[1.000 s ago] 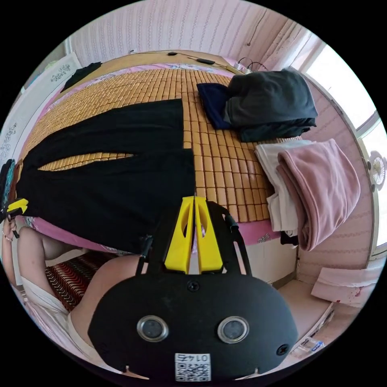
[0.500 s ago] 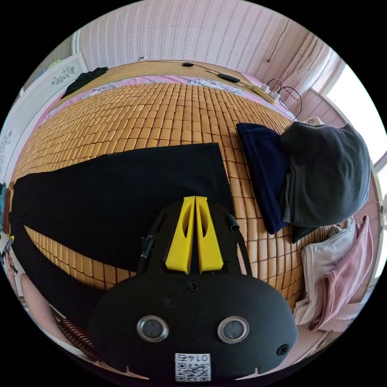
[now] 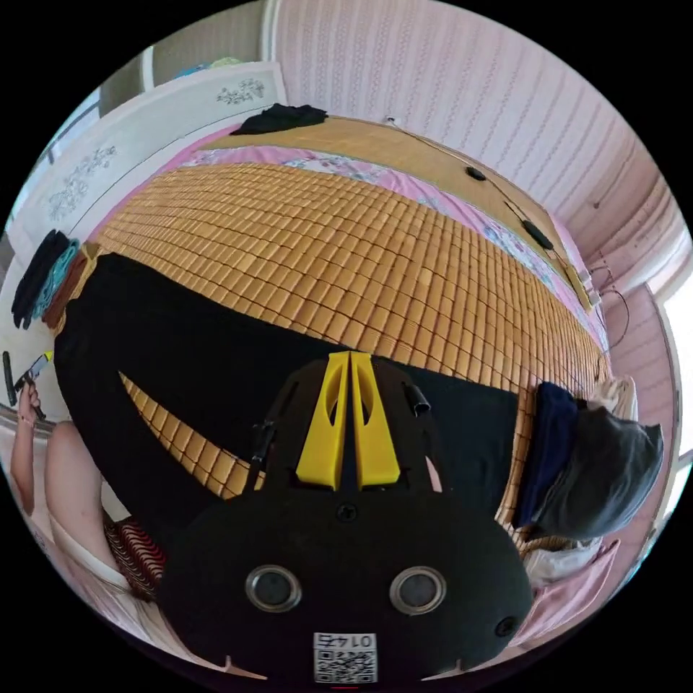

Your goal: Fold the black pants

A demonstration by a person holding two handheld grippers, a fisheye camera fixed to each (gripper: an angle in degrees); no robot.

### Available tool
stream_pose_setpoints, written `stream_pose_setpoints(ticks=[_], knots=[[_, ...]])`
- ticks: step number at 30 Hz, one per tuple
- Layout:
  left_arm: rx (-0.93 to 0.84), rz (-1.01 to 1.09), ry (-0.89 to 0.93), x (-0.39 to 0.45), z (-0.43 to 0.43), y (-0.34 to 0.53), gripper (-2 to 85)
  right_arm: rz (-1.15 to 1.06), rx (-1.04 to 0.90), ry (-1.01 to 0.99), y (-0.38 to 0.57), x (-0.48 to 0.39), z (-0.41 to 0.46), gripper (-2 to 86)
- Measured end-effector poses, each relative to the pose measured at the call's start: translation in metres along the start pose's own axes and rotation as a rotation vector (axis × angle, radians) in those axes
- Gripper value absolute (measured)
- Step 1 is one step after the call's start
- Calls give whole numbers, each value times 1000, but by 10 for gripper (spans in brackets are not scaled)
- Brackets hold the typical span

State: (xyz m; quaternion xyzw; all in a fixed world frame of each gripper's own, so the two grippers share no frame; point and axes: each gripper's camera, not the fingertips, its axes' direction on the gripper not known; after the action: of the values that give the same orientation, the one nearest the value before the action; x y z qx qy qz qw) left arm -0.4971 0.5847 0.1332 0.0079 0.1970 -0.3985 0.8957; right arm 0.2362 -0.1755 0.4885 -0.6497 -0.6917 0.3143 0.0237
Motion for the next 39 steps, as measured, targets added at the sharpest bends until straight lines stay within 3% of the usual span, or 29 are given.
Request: stream_pose_setpoints(ticks=[7,13,16,23,29,32,39], knots=[[124,-156,-48,-49,-30,7,76,-513,74,-290,-115,-275,36,-8],[66,-188,-70,-71,-25,-2,77,-614,19,-276,-168,-413,76,-9],[63,-114,-94,-78,-32,-6,50,-557,45,-204,-182,-427,91,-8],[83,-130,-37,-104,-49,-18,-7,-468,-2,-247,-199,-402,90,-5],[59,-102,-77,-114,-68,-23,-7,-375,364,-451,-120,-276,-28,-6],[66,-137,-52,-129,-79,-23,3,-284,424,-331,-33,-185,-81,-5],[47,-330,192,-161,-93,-19,67,418,164,125,232,36,-171,5]])
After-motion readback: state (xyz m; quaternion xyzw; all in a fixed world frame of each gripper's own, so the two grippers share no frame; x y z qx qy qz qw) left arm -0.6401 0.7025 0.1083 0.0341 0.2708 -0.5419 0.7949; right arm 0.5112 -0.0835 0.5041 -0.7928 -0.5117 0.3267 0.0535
